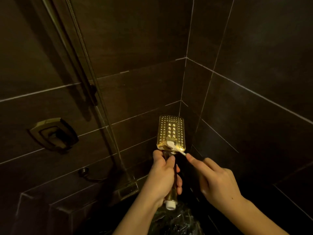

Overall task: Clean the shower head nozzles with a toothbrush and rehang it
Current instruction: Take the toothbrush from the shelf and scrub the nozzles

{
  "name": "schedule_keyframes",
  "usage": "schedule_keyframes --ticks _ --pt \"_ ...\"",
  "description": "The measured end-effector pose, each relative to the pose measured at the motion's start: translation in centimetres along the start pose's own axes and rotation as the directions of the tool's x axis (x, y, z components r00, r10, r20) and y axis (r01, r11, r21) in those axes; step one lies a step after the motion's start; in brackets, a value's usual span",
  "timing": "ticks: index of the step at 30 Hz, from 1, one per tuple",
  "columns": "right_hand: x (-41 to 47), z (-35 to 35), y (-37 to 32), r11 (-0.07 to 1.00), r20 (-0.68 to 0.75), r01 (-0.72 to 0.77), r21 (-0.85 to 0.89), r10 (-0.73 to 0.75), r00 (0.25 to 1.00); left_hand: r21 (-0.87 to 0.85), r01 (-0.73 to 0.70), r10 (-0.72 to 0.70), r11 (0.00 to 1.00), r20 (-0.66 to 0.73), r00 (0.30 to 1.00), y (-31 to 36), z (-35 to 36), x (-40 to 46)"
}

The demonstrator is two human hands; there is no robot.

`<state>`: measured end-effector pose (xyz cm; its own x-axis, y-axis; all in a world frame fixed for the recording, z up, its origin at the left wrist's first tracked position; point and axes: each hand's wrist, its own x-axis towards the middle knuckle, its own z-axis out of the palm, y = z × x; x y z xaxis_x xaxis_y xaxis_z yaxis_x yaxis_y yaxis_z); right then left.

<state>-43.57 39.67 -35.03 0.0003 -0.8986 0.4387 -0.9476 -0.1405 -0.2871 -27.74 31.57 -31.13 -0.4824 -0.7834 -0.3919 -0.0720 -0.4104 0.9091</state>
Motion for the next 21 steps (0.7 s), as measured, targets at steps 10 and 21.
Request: schedule_keyframes --ticks 10,21 --pt "-0.5 0.7 -1.3 0.996 0.056 -0.044 -0.076 0.049 0.997 -0.191 0.015 -0.033 0.981 -0.093 0.995 -0.5 1.8 -0.6" --pt "-1.3 0.7 -0.9 0.986 0.031 -0.158 -0.052 0.159 0.987 -0.276 0.011 -0.063 0.961 -0.178 0.982 -1.2 2.3 -0.6"
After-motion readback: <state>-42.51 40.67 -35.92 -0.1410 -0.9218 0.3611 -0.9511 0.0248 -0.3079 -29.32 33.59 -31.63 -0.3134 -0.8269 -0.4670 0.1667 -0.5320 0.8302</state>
